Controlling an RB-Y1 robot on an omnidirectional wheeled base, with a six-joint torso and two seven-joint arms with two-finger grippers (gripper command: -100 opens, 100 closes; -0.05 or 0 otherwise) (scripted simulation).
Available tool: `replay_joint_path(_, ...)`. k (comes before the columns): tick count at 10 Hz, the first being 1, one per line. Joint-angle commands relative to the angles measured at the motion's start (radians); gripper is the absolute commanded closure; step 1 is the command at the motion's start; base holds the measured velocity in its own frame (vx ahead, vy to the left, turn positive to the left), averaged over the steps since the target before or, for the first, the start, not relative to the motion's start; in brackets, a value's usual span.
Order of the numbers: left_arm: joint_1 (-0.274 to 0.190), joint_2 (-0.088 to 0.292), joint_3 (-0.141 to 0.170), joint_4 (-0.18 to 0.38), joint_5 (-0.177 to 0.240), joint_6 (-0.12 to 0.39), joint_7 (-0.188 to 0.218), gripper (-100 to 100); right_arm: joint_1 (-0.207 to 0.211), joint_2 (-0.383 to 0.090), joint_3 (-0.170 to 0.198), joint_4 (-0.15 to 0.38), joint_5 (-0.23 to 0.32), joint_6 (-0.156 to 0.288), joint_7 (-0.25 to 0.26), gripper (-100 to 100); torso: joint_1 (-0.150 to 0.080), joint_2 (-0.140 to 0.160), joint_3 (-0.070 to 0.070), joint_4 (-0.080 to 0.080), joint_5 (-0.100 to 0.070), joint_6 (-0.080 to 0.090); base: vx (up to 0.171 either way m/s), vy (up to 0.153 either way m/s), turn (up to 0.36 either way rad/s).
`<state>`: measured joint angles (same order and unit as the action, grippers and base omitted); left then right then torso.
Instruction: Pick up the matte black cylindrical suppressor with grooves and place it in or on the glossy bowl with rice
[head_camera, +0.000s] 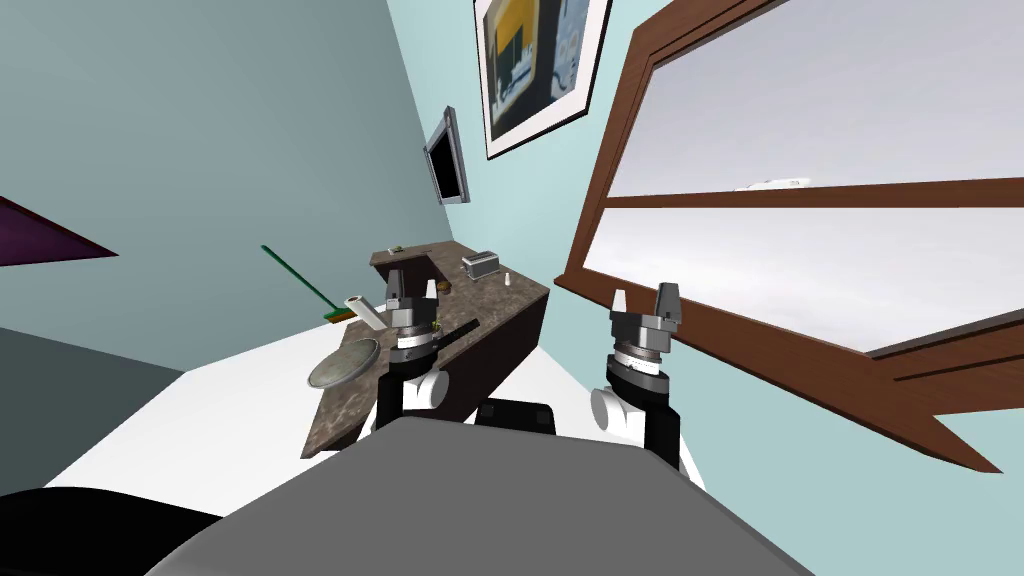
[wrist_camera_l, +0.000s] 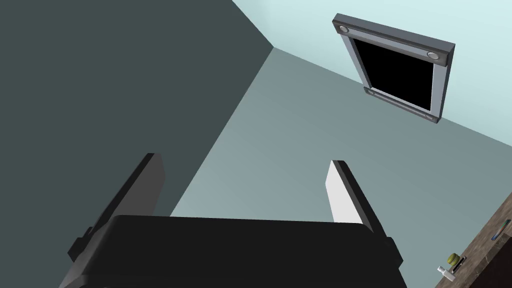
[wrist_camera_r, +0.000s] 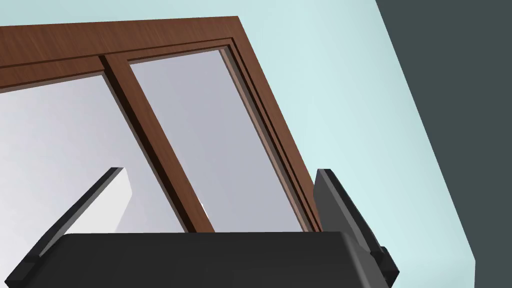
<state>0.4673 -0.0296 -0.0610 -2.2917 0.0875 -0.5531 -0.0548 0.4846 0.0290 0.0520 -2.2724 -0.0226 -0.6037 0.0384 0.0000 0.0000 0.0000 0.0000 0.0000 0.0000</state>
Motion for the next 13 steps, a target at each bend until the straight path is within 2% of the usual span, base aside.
replay_joint_path(1, -0.002, 0.033, 0.008, -0.003, 0.001, 0.009, 0.007, -100, 0.000, 0.000, 0.000, 0.000, 0.000, 0.000, 0.000, 0, 0.000, 0.000, 0.000, 0.000, 0.000, 0.000, -0.004, -0.032, 0.038)
replay_joint_path(5, -0.012, 0.142, 0.049, -0.019, 0.013, 0.070, 0.046, -100, 0.000, 0.000, 0.000, 0.000, 0.000, 0.000, 0.000, 0, -0.008, 0.001, 0.001, 0.000, -0.002, 0.000, -0.012, -0.109, 0.074)
replay_joint_path(9, -0.018, 0.249, 0.114, -0.038, 0.044, 0.180, 0.108, -100, 0.000, 0.000, 0.000, 0.000, 0.000, 0.000, 0.000, 0, -0.013, 0.001, 0.001, 0.000, -0.003, 0.000, -0.025, -0.174, 0.118)
replay_joint_path(10, -0.018, 0.249, 0.114, -0.038, 0.044, 0.185, 0.108, -100, 0.000, 0.000, 0.000, 0.000, 0.000, 0.000, 0.000, 0, -0.012, 0.001, 0.000, 0.000, -0.003, 0.000, 0.007, -0.111, 0.043)
replay_joint_path(12, -0.017, 0.301, 0.150, -0.046, 0.069, 0.248, 0.143, -100, 0.000, 0.000, 0.000, 0.000, 0.000, 0.000, 0.000, 0, -0.007, -0.001, -0.001, 0.000, -0.002, 0.000, 0.005, -0.119, 0.105)
replay_joint_path(13, -0.017, 0.301, 0.150, -0.046, 0.069, 0.263, 0.143, -100, 0.000, 0.000, 0.000, 0.000, 0.000, 0.000, 0.000, 0, -0.009, -0.001, -0.001, 0.000, -0.002, 0.000, 0.004, -0.114, 0.072)
